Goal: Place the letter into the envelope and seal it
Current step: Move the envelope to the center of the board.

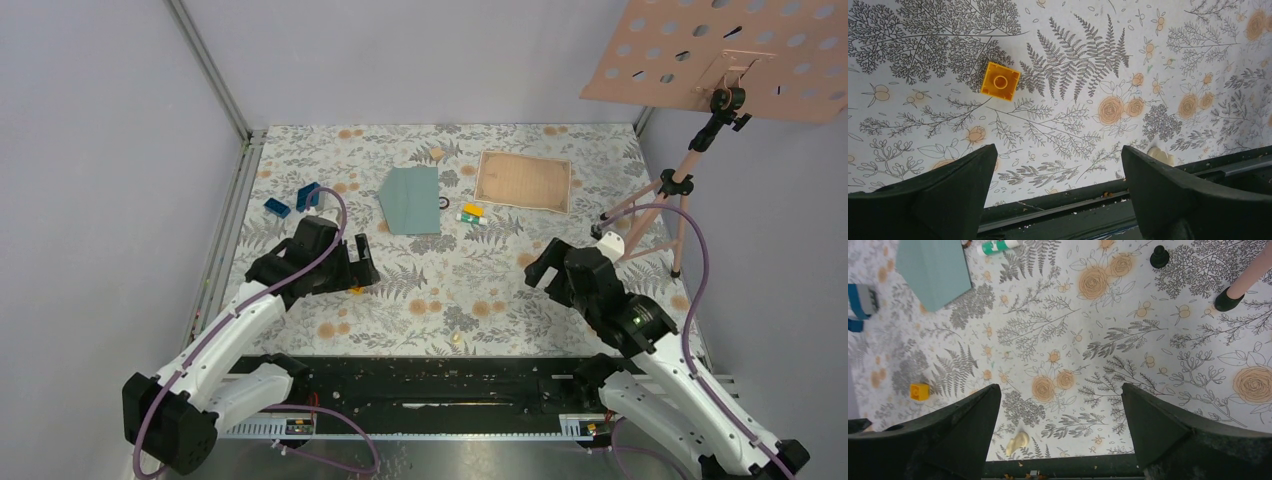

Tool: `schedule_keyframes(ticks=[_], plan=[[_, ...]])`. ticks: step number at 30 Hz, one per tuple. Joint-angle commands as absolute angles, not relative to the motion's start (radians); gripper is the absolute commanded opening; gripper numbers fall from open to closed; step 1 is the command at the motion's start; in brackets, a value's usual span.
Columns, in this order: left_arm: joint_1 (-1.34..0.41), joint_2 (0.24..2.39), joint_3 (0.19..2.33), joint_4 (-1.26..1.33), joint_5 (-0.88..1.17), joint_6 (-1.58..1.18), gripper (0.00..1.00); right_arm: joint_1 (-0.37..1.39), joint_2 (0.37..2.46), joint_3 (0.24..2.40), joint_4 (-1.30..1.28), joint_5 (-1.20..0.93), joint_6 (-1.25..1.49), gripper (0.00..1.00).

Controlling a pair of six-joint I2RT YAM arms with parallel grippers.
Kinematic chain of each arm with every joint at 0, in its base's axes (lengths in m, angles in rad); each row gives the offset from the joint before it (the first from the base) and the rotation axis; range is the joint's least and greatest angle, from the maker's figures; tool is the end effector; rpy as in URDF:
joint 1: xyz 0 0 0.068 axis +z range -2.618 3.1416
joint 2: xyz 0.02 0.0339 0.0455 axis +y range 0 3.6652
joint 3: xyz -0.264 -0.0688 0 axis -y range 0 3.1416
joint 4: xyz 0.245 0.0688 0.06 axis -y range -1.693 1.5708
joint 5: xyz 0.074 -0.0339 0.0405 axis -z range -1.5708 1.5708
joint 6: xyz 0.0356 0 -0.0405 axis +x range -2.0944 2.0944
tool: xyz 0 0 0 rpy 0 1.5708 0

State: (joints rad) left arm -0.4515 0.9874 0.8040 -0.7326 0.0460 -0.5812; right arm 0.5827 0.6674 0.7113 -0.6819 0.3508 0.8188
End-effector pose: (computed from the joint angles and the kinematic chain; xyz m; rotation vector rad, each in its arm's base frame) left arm 0.1731 -0.0857 0.2612 -0.1455 2.5485 -0.4791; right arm 0.1245 0.0674 0.2836 0.4510 2.1473 0.4134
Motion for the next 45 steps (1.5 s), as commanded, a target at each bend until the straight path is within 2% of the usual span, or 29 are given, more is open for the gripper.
schedule_keyframes(ticks=[1, 10, 19, 24, 28, 31, 37, 41, 43, 45], plan=[[-0.453, 0.952, 0.773, -0.674, 0.030, -0.590, 0.99, 0.589, 0.611, 0.689, -0.639, 0.443, 0.881, 0.98], [-0.454, 1.014, 0.833, -0.615, -0.049, -0.613, 0.98, 0.589, 0.705, 0.703, -0.633, 0.472, 0.917, 0.97], [-0.420, 1.338, 1.008, -0.381, -0.136, -0.573, 0.96, 0.589, 0.786, 0.710, -0.562, 0.423, 0.948, 0.97], [-0.333, 1.554, 1.077, -0.185, -0.029, -0.616, 0.92, 0.588, 0.747, 0.697, -0.570, 0.416, 0.951, 0.96], [-0.243, 1.735, 1.135, -0.057, 0.158, -0.697, 0.89, 0.588, 0.702, 0.680, -0.590, 0.425, 0.951, 0.96], [-0.236, 1.828, 1.174, 0.024, 0.227, -0.728, 0.88, 0.589, 0.689, 0.690, -0.637, 0.455, 0.961, 0.99], [-0.242, 1.951, 1.246, 0.037, 0.247, -0.760, 0.75, 0.589, 0.681, 0.715, -0.673, 0.481, 0.953, 0.99], [-0.259, 1.979, 1.252, 0.037, 0.227, -0.758, 0.62, 0.590, 0.682, 0.712, -0.666, 0.479, 0.953, 0.99], [-0.266, 1.979, 1.253, 0.033, 0.224, -0.755, 0.50, 0.589, 0.690, 0.707, -0.651, 0.479, 0.964, 1.00], [-0.269, 1.970, 1.252, 0.030, 0.222, -0.750, 0.31, 0.589, 0.707, 0.701, -0.606, 0.474, 0.974, 1.00]])
